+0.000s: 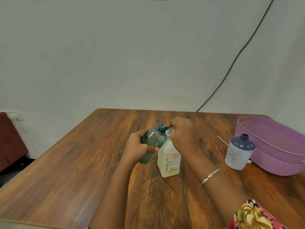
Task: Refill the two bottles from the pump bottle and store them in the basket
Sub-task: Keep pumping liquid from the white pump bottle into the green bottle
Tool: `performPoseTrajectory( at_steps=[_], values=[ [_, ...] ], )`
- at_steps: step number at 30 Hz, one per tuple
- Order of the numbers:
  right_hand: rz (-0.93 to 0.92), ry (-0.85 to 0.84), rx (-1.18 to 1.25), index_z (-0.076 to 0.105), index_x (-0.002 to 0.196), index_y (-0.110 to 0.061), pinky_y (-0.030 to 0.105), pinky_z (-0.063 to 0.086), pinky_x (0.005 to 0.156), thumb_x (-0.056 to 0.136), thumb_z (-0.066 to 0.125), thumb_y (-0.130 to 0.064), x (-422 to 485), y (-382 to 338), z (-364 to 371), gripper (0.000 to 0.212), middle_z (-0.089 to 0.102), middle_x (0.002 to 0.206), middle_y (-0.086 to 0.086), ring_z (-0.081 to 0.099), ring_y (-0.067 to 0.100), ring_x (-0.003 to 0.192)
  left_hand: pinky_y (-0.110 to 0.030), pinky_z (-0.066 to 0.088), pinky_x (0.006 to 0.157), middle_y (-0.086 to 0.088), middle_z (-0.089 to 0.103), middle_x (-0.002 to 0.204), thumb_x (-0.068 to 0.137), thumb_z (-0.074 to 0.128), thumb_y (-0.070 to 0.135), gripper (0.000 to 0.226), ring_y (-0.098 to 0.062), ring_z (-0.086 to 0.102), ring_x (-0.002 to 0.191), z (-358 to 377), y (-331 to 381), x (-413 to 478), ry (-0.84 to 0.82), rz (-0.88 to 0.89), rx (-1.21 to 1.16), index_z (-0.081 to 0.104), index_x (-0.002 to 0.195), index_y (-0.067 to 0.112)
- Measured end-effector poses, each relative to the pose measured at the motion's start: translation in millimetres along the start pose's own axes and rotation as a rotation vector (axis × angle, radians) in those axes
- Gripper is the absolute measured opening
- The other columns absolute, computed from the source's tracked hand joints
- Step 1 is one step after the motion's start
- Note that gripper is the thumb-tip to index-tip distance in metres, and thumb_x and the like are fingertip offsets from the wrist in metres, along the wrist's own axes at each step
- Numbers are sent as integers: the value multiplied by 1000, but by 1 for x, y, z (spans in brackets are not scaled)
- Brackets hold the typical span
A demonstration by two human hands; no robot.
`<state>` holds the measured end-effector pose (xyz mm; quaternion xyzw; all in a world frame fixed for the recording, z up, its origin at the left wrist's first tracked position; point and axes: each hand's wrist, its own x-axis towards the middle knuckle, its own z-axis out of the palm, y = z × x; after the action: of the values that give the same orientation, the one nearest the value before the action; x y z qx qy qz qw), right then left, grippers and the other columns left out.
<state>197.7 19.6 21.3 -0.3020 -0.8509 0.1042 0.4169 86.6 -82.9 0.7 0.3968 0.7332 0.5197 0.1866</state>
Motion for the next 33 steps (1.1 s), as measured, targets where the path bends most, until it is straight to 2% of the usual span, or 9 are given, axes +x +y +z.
performPoseTrajectory(
  at_steps=[3,7,10,16,19,22,29,31,33],
  values=[
    [-6,-18,28,71,78,-4,27,34,63,74,53,7,3,-2,-3,21,66,78,8,55,22,76,-24,38,76,3,56,113,65,79,5,75,-12,49,96,0,2,-1,1,3,4,48,133,12],
    [28,-96,66,73,79,-5,25,43,58,75,50,8,19,-8,-15,27,68,76,6,58,21,70,-32,43,82,0,57,115,65,80,8,74,-16,52,99,-5,11,0,9,36,48,50,132,14],
    [27,-56,40,70,68,-6,17,32,48,70,49,8,19,-8,-12,25,62,67,4,53,20,63,-31,43,82,-2,58,117,64,81,7,75,-16,51,99,-7,14,2,8,48,94,50,132,13],
    [-27,57,66,60,57,-7,16,23,50,63,51,11,6,-2,5,20,53,59,0,46,19,61,-27,39,78,1,59,115,64,81,8,74,-13,52,96,-2,4,-3,-15,7,34,51,132,12],
    [-33,84,156,70,68,-3,22,38,58,67,48,3,2,-1,2,23,65,67,6,55,20,67,-28,39,79,3,56,113,65,80,6,74,-13,50,96,-3,5,-3,-14,11,7,50,133,13],
    [30,72,257,73,78,0,33,51,67,74,47,9,10,-3,-10,29,70,76,11,62,22,71,-29,40,80,4,54,110,66,79,6,75,-13,50,96,-5,12,-1,-17,27,0,48,134,13],
    [-58,108,140,69,66,-4,35,48,61,69,51,4,3,3,7,20,66,67,8,58,25,68,-35,44,85,-1,57,115,64,81,6,73,-20,52,102,-6,4,1,-13,5,43,51,131,12],
    [-60,115,166,69,66,-3,35,48,62,67,44,-1,3,4,6,25,67,67,9,59,26,68,-41,45,92,-3,57,121,63,81,7,77,-22,52,106,-4,4,0,-7,-5,47,49,133,12],
    [-51,102,188,71,70,-2,35,48,65,67,41,-2,3,0,2,30,68,71,11,59,26,70,-40,45,90,-2,58,118,63,81,7,76,-22,52,107,-5,5,0,-5,2,44,50,132,12]
  ],
)
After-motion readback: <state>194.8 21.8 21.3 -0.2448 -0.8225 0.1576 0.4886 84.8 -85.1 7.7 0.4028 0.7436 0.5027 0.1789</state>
